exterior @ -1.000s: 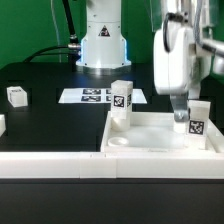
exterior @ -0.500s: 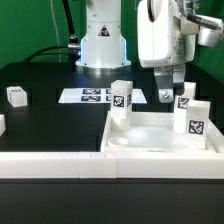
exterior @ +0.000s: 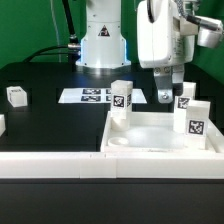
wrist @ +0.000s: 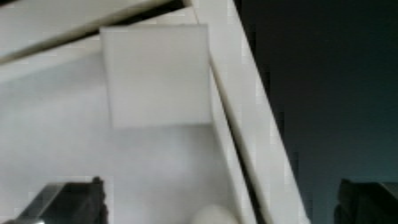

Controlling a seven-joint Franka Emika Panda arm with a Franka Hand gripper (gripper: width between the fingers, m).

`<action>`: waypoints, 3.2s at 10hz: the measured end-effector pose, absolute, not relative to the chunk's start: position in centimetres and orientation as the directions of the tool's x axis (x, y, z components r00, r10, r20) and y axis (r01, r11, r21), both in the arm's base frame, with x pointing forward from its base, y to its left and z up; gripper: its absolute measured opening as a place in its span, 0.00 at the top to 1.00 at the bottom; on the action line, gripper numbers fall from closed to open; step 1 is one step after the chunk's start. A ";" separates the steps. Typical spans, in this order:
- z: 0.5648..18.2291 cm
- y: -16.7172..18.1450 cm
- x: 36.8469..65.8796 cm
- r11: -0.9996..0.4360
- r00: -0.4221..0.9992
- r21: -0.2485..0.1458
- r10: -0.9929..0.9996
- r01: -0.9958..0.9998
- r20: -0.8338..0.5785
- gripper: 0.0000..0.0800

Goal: Assemble square table

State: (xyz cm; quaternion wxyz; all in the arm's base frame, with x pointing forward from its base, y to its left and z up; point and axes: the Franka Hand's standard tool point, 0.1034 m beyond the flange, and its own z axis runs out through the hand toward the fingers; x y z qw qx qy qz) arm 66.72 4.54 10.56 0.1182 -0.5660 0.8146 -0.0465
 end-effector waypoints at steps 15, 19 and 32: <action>11.8 -4.5 58.2 -0.704 0.683 -0.177 -0.710 -0.687 0.173 0.19; 11.8 -4.7 58.2 -0.855 0.829 -0.121 -0.518 -0.503 0.211 0.19; 6.8 -14.4 49.6 -0.921 0.922 0.045 0.388 0.387 0.007 0.19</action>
Offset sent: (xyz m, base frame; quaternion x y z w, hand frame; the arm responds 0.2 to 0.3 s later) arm -0.0215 -0.0236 0.0162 0.0058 0.0186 -0.0924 0.9955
